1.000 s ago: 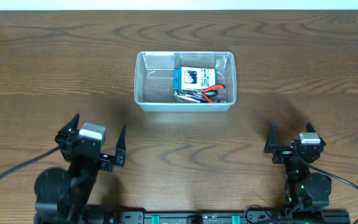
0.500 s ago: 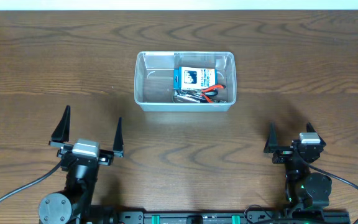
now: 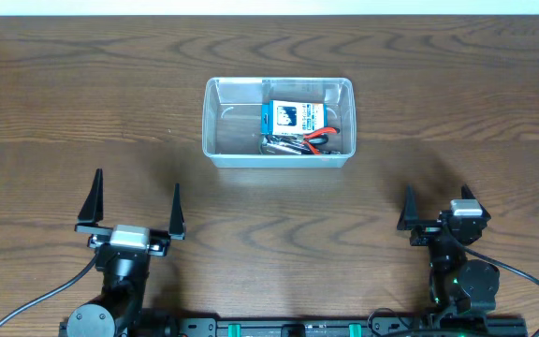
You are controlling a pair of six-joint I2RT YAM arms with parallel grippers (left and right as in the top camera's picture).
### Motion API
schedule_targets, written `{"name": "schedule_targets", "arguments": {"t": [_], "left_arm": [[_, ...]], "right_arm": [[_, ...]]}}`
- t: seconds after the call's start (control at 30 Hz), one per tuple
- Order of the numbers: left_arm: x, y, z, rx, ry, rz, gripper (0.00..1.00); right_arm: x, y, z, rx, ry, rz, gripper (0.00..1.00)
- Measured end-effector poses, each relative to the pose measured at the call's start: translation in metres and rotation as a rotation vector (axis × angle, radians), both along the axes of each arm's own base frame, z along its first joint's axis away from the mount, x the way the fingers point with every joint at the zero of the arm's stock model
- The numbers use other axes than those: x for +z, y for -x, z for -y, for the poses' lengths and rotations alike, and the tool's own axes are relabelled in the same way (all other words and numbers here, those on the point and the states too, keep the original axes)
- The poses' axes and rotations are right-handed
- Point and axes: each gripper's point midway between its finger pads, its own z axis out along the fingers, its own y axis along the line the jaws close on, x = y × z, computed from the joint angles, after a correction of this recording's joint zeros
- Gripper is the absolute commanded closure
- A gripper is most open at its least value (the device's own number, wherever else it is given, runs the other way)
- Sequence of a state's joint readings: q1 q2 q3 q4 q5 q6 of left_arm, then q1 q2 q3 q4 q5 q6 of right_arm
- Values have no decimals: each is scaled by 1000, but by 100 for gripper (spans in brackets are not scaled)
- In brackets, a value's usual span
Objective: Pack container
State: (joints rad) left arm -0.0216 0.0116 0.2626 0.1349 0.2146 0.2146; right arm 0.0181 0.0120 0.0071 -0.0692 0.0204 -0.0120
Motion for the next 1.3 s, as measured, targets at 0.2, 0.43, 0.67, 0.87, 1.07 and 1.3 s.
{"name": "schedule_targets", "arguments": {"t": [0.2, 0.43, 0.67, 0.87, 1.07, 1.3], "left_arm": [[5, 0, -1, 5, 2, 66, 2], [-21, -12, -9, 44, 2, 72, 2], [-42, -19, -13, 62, 1, 37, 2], [-67, -26, -14, 63, 1, -31, 2], [-73, -28, -14, 63, 1, -54, 2], [-115, -35, -14, 63, 1, -226, 2]], "right_arm": [[0, 0, 0, 0, 0, 0, 1], [0, 0, 0, 0, 0, 0, 1], [0, 0, 0, 0, 0, 0, 1], [0, 0, 0, 0, 0, 0, 1], [0, 0, 0, 1, 0, 0, 1], [0, 0, 0, 1, 0, 0, 1]]}}
